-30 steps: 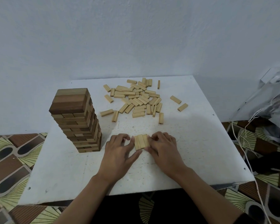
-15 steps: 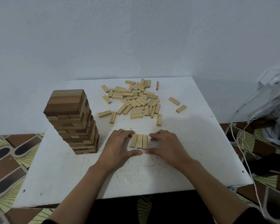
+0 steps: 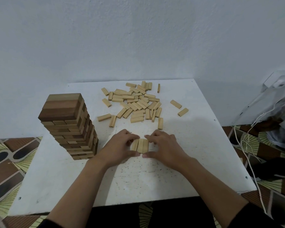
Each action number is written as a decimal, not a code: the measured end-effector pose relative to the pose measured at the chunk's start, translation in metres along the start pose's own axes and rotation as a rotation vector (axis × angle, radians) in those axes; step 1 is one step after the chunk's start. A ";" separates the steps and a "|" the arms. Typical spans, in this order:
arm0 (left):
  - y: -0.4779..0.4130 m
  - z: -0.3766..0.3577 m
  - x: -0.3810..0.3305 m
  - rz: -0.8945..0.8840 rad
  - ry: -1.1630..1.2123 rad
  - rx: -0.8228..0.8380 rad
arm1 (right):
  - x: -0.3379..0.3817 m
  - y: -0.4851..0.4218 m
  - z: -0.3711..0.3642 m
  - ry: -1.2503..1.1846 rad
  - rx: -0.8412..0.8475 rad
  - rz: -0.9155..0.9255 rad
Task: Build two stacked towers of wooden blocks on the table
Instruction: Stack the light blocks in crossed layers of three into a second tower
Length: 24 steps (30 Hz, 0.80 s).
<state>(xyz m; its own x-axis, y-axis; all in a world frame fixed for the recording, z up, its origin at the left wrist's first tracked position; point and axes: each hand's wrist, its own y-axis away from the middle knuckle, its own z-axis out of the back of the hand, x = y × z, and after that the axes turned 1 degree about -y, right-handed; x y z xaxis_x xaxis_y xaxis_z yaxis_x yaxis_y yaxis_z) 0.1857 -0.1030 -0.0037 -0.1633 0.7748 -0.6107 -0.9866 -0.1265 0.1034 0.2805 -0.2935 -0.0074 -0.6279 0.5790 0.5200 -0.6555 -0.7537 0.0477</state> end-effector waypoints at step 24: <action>-0.060 -0.074 -0.085 -0.190 0.092 -0.063 | -0.095 0.042 0.064 0.097 -0.001 0.029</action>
<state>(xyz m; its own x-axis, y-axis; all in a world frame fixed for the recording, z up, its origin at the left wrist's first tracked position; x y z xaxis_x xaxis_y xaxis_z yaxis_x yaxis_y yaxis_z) 0.2583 -0.2070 -0.0167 0.0292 0.7287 -0.6842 -0.9974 -0.0238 -0.0680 0.3400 -0.4003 0.0000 -0.6840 0.5845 0.4365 -0.6370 -0.7701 0.0331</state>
